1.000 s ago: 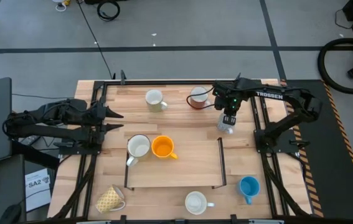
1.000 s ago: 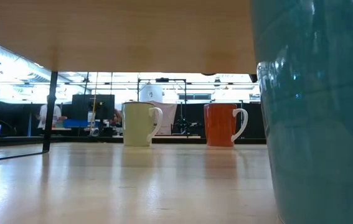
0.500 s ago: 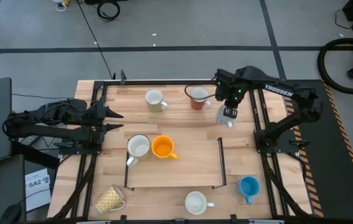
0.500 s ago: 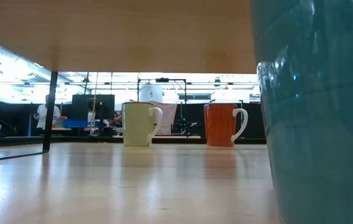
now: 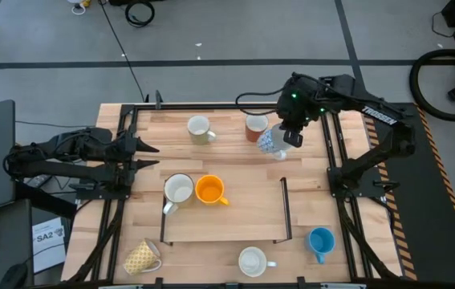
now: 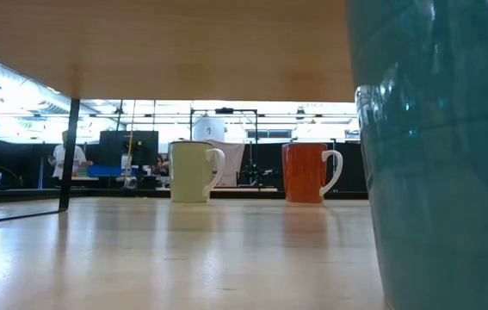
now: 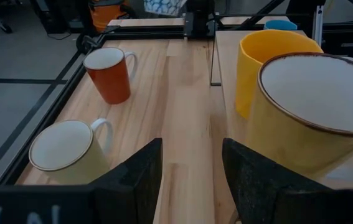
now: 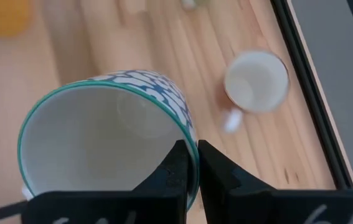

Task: Place coffee mugs
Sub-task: Put the blue patterned mug on the shelf

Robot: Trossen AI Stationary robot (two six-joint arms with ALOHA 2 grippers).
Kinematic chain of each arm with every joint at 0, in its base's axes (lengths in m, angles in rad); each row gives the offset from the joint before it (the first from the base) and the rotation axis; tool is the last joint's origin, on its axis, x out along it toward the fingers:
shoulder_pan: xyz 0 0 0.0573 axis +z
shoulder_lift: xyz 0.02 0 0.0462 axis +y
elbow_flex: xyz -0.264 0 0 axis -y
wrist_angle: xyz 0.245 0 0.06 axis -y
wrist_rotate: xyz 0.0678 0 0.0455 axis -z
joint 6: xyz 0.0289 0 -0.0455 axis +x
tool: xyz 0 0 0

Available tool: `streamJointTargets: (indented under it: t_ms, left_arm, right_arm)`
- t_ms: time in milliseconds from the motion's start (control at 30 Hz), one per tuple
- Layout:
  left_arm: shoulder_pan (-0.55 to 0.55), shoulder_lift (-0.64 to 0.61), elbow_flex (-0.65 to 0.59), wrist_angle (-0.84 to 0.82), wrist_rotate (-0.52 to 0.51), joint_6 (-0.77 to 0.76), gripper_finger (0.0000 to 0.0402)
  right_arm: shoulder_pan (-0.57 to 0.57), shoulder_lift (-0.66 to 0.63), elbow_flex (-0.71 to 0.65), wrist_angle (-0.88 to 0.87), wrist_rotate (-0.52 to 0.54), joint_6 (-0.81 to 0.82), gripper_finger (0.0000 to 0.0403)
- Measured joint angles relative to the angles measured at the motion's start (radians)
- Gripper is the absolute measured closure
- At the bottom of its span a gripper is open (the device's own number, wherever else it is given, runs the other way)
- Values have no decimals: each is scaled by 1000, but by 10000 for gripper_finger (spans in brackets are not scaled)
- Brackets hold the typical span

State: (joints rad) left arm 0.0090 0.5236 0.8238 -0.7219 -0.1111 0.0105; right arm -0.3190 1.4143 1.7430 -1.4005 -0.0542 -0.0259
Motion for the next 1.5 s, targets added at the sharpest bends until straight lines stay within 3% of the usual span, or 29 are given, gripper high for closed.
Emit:
streamJointTargets:
  t_ms: [433, 733, 1500]
  left_arm:
    - [0, 0, 0, 0, 2, 0, 228]
    - [0, 0, 0, 0, 3, 0, 228]
    - [0, 0, 0, 0, 3, 0, 228]
  right_arm:
    - [211, 80, 5, 198, -99, 31, 378]
    - [304, 221, 4, 203, -130, 27, 378]
    - [333, 282, 5, 263, -160, 27, 373]
